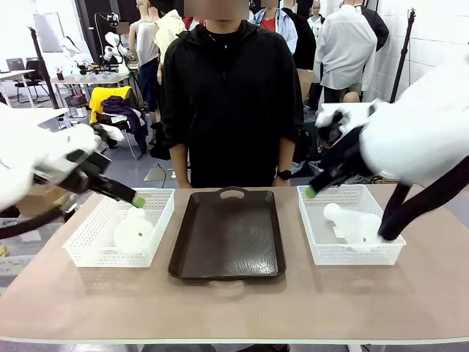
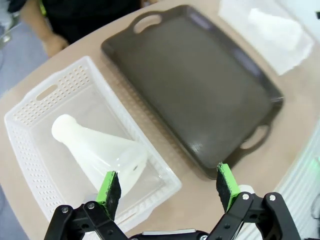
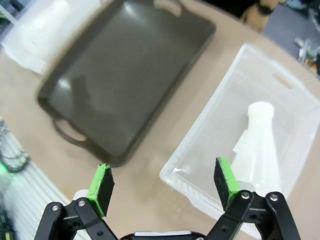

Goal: Prepare the laboratory tools.
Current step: Pick up the Big flask that the person points to.

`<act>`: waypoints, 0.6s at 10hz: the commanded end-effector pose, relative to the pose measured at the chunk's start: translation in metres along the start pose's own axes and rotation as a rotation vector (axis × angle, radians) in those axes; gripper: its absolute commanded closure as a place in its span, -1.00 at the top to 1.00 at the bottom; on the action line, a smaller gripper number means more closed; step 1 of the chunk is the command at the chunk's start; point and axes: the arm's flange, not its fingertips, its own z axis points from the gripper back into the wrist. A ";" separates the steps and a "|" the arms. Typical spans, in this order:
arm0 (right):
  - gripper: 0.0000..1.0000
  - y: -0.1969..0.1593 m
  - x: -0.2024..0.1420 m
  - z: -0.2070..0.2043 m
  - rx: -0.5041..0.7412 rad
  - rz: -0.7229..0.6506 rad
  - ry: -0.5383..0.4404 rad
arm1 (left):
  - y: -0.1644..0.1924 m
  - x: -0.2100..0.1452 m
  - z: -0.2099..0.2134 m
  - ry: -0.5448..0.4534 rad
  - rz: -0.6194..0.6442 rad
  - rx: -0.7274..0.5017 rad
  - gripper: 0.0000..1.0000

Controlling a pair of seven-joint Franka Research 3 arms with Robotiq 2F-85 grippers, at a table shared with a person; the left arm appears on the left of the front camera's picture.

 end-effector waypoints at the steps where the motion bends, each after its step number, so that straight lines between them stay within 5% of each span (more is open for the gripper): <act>1: 1.00 -0.028 -0.017 0.059 0.074 -0.018 -0.063 | 0.030 -0.029 0.033 -0.053 0.033 -0.189 1.00; 6: 1.00 -0.118 -0.051 0.090 0.271 -0.286 -0.098 | 0.098 -0.064 0.065 -0.184 0.123 -0.484 1.00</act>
